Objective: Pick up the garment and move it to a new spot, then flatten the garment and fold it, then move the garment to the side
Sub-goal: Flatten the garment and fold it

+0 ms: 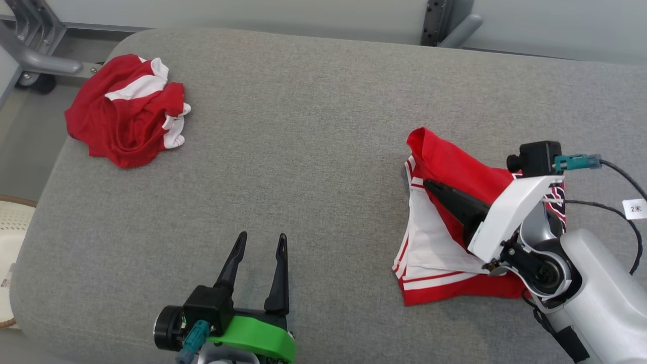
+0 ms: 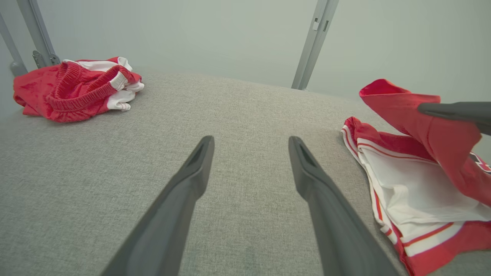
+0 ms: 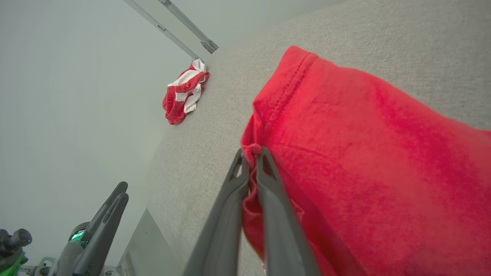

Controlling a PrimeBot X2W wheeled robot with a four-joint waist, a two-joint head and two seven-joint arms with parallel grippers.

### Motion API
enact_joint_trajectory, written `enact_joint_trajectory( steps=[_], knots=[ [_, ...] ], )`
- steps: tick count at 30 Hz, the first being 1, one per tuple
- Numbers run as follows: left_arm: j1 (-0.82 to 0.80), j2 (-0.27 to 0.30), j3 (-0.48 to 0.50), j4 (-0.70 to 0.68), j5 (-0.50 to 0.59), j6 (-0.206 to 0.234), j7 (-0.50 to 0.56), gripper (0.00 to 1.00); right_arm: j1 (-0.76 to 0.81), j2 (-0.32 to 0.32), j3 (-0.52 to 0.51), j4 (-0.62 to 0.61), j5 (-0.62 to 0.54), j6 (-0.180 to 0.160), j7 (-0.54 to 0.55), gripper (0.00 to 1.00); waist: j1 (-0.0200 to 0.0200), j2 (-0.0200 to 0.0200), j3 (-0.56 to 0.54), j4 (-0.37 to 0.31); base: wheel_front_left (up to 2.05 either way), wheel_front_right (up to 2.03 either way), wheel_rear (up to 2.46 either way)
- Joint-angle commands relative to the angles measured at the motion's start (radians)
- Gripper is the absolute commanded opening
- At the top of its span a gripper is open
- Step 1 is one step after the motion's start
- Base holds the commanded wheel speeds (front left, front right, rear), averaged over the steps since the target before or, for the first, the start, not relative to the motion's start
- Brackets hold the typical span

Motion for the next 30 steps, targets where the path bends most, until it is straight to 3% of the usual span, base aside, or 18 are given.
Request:
enact_joint_trajectory(
  steps=[1,3,4,5,6,7,13,18,22,30],
  knots=[
    [0.017,-0.001,0.000,0.002,-0.004,-0.001,-0.003,1.00,0.019,0.004,0.005,0.008,-0.010,0.000,0.011,0.00,0.0000,0.0000,-0.002,0.020,0.00,0.00,0.00],
    [0.019,-0.002,0.000,0.002,-0.010,-0.002,-0.003,1.00,0.032,0.018,0.007,0.024,-0.028,0.000,0.023,0.00,0.0000,0.0000,0.000,0.031,0.00,0.00,0.00],
    [0.019,-0.002,0.000,0.003,-0.011,-0.002,-0.003,1.00,0.037,0.025,0.007,0.028,-0.033,0.000,0.025,0.10,0.0000,0.0000,0.000,0.033,0.00,0.00,0.00],
    [0.020,-0.002,-0.001,0.004,-0.013,-0.002,-0.003,1.00,0.039,0.032,0.006,0.031,-0.038,0.000,0.027,0.27,0.0000,0.0000,0.001,0.035,0.00,0.00,0.00],
    [0.021,-0.002,-0.002,0.005,-0.015,-0.002,-0.003,1.00,0.043,0.040,0.005,0.032,-0.037,0.000,0.031,0.80,0.0000,0.0000,0.000,0.035,0.00,0.00,0.00],
    [0.022,-0.003,-0.002,0.006,-0.015,-0.001,-0.003,1.00,0.047,0.048,0.005,0.032,-0.033,0.000,0.035,1.00,0.0000,0.0000,-0.001,0.034,0.00,0.00,0.00],
    [0.025,-0.003,0.001,0.015,-0.019,0.008,-0.003,1.00,0.064,0.050,-0.030,-0.004,-0.036,0.000,0.017,1.00,0.0000,0.0000,-0.018,0.005,0.00,0.00,0.00],
    [0.027,-0.003,0.020,0.004,-0.020,0.014,-0.003,1.00,0.083,0.007,-0.087,-0.045,-0.090,0.000,-0.078,1.00,0.0000,0.0000,-0.027,-0.046,0.00,0.00,0.00],
    [0.030,-0.003,0.042,-0.012,-0.022,0.016,-0.003,1.00,0.106,-0.018,-0.132,-0.025,-0.160,0.000,-0.197,1.00,0.0000,0.0000,-0.034,-0.100,0.00,0.00,0.00],
    [0.039,-0.003,0.110,-0.018,-0.006,0.022,-0.003,1.00,0.157,0.006,-0.131,0.098,-0.344,0.000,-0.516,1.00,0.0000,0.0000,-0.057,-0.209,0.00,0.00,0.00]
  ],
)
